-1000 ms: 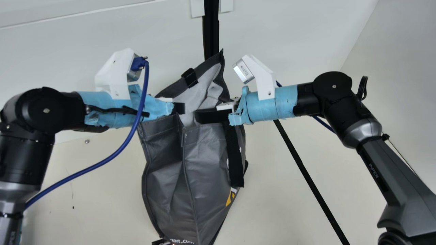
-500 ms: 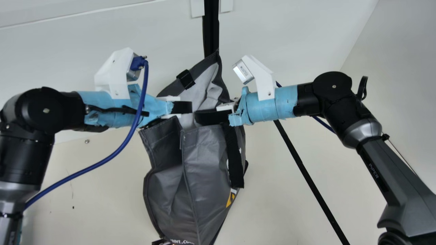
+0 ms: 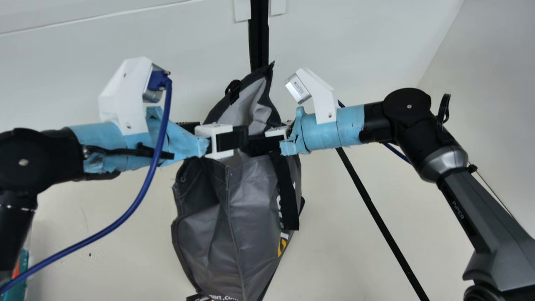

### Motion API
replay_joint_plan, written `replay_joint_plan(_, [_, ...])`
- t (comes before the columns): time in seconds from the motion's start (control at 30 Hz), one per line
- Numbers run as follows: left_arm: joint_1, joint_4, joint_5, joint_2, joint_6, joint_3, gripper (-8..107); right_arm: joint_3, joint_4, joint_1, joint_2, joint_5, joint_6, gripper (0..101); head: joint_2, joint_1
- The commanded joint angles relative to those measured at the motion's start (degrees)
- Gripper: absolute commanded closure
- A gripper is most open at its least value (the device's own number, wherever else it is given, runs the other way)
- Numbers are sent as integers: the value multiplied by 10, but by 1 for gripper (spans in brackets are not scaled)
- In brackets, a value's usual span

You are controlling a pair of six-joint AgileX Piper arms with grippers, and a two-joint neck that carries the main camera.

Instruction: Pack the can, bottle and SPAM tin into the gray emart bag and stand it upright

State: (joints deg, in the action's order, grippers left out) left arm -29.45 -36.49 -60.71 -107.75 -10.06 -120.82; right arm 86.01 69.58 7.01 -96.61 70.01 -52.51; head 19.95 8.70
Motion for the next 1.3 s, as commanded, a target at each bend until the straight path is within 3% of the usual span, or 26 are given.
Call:
replay_joint_plan(0.0, [0,2,8,14,-1,12,9,0,0,0,0,0,0,101,0,13])
replay_joint_plan(0.7, [36,31,48,147,3,126,9,0,0,0,0,0,0,101,0,13])
replay_joint_plan(1.27, [117,62,19,287,1,233,9,0,0,0,0,0,0,101,0,13])
